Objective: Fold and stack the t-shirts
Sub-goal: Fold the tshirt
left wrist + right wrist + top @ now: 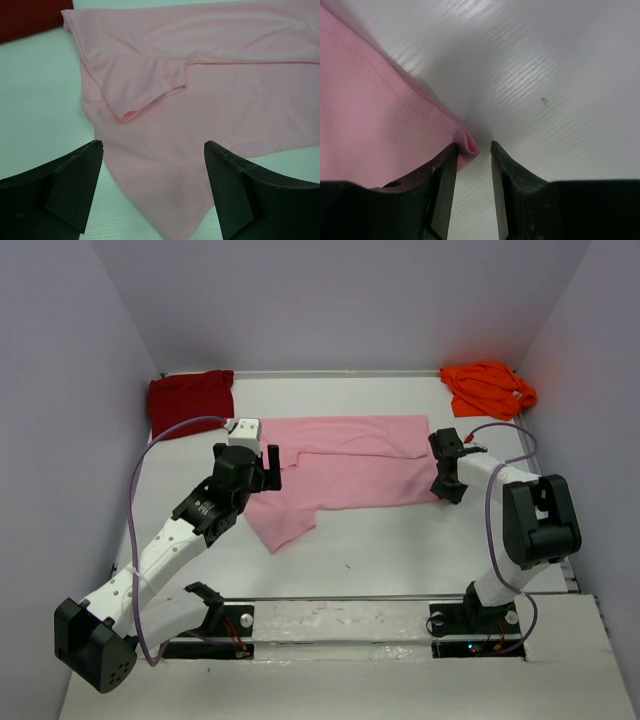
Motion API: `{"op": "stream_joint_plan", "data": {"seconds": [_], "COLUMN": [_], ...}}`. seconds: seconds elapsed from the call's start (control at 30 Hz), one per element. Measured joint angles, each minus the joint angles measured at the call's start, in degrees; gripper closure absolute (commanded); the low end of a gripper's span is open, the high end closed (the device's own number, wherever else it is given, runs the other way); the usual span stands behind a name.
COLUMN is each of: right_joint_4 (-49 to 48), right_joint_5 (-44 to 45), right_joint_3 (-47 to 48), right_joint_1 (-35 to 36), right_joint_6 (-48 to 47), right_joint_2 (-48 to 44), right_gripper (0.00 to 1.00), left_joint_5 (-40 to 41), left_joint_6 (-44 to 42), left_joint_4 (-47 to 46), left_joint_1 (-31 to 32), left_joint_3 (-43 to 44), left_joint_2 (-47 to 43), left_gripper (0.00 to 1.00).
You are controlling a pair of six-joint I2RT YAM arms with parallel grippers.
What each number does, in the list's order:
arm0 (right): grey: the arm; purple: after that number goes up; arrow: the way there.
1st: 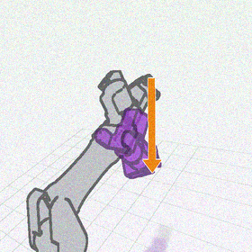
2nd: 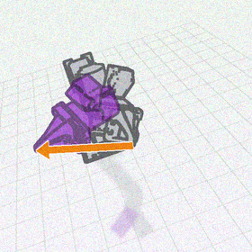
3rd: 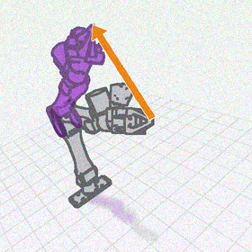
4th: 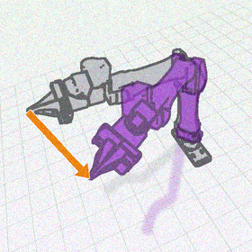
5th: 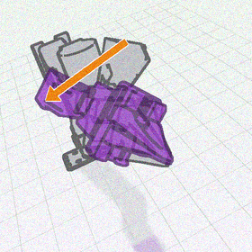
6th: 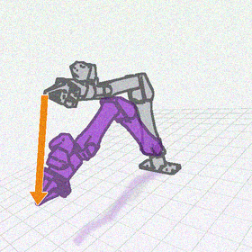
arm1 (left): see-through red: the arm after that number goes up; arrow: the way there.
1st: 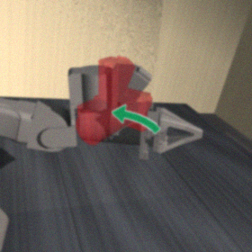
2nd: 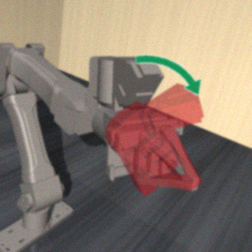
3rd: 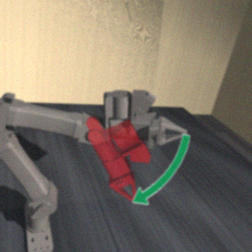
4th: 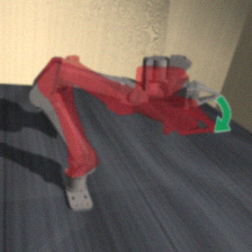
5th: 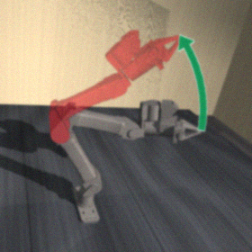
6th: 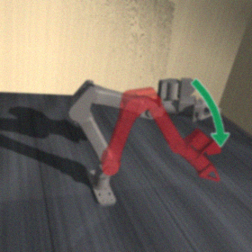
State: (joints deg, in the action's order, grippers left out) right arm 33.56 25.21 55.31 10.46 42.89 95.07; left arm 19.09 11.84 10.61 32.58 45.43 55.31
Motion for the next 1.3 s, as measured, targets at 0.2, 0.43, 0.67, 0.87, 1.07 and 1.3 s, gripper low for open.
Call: {"op": "stream_joint_plan", "data": {"seconds": [0.2, 0.43, 0.67, 0.87, 1.07, 1.3], "right_joint_4": [-1.2, -2.3, -3.7, -4.6, -5.9, -8.5], "right_joint_5": [-0.5, -0.9, -1.2, -2.5, -4.8, -8.5], "right_joint_3": [0.0, 0.1, -0.9, -1.9, -1.9, -1.9], "right_joint_1": [0.0, 0.0, 0.0, 0.0, 0.0, 0.0], "right_joint_6": [-0.7, -1.2, -2.2, -4.0, -5.2, -5.5], "right_joint_2": [0.2, 0.5, -0.3, -3.0, -6.4, -10.5], "right_gripper": [0.84, 1.0, 1.0, 1.0, 1.0, 1.0], "left_joint_5": [0.0, 0.0, 0.0, -1.3, -4.1, -2.8], "left_joint_6": [0.0, 0.0, 0.0, 3.9, 6.2, 6.6], "left_joint_4": [0.0, 0.0, 0.8, 9.7, 19.8, 31.3], "left_joint_1": [0.0, 0.0, 0.0, 2.4, 6.2, 11.0], "left_joint_3": [0.0, 0.0, -0.1, 3.0, 12.1, 14.5], "left_joint_2": [0.0, 0.0, 0.1, 1.4, 8.4, 13.8], "left_gripper": [0.08, 0.08, 0.12, 0.14, 0.15, 0.18]}}
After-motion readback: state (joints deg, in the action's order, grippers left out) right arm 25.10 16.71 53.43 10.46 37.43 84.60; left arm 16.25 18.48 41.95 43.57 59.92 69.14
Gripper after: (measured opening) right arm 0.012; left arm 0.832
